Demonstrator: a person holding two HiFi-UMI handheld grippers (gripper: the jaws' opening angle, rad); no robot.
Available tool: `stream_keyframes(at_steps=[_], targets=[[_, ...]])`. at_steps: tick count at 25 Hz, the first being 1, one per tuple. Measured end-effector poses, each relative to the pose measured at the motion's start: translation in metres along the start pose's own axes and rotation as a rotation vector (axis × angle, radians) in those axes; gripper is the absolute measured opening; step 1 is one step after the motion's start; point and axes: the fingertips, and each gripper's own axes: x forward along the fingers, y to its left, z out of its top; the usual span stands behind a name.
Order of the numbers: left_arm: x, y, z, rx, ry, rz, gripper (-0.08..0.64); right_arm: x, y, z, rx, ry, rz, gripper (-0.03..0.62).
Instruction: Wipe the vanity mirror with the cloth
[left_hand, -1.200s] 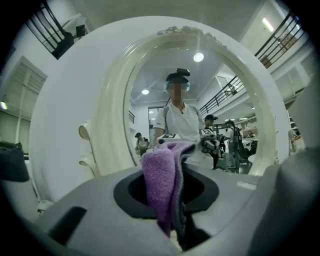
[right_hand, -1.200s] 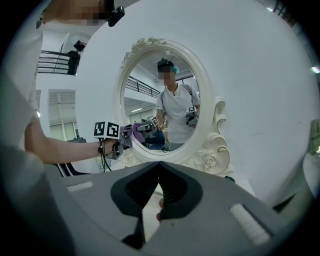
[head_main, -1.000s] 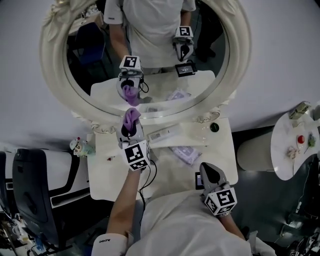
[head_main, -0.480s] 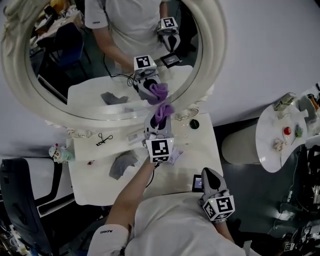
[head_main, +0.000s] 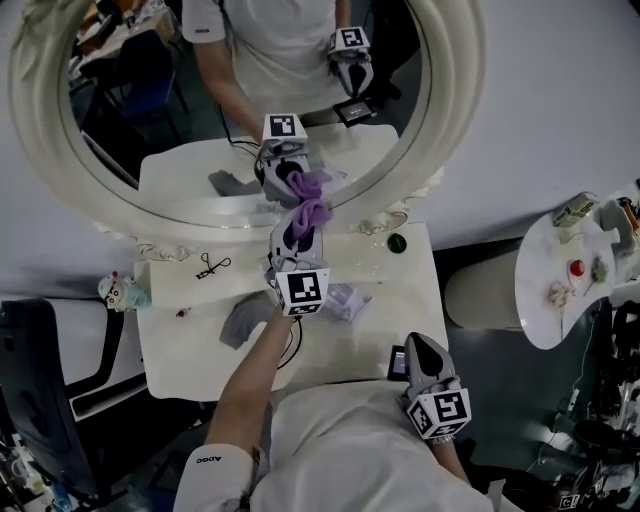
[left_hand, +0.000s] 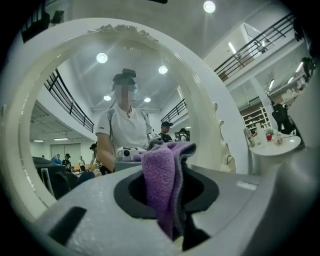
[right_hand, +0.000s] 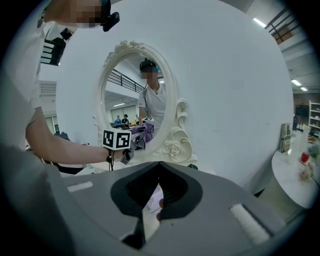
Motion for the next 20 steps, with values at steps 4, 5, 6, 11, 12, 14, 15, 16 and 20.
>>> stream_keyframes(at_steps=[4,5,6,11,12,14,15,16,20], targets=[[-0.018,0.033,-0.022,0.033,0.035,0.044,0.095,0.009,0.015,0.003,-0.019,0.000,0.038,0.008],[-0.023,0.043,-0.029,0.041,0.049,0.060,0.095,0.011,0.018,0.003,-0.021,-0.001,0.045,0.008],[-0.029,0.053,-0.036,0.044,0.064,0.078,0.095,0.012,0.022,0.004,-0.024,-0.001,0.052,0.008],[-0.060,0.109,-0.058,0.044,0.137,0.191,0.095,0.018,0.041,0.007,-0.039,0.001,0.093,0.008],[-0.066,0.121,-0.059,0.035,0.144,0.214,0.095,0.019,0.045,0.007,-0.041,0.002,0.101,0.008],[-0.077,0.143,-0.058,0.015,0.148,0.260,0.095,0.022,0.053,0.008,-0.045,0.003,0.115,0.008],[-0.082,0.153,-0.057,0.005,0.146,0.279,0.095,0.023,0.056,0.008,-0.048,0.004,0.121,0.008],[-0.087,0.162,-0.056,-0.004,0.143,0.293,0.097,0.024,0.060,0.009,-0.051,0.005,0.127,0.008],[-0.102,0.186,-0.046,0.021,0.117,0.316,0.097,0.027,0.079,0.010,-0.061,-0.001,0.148,0.008]])
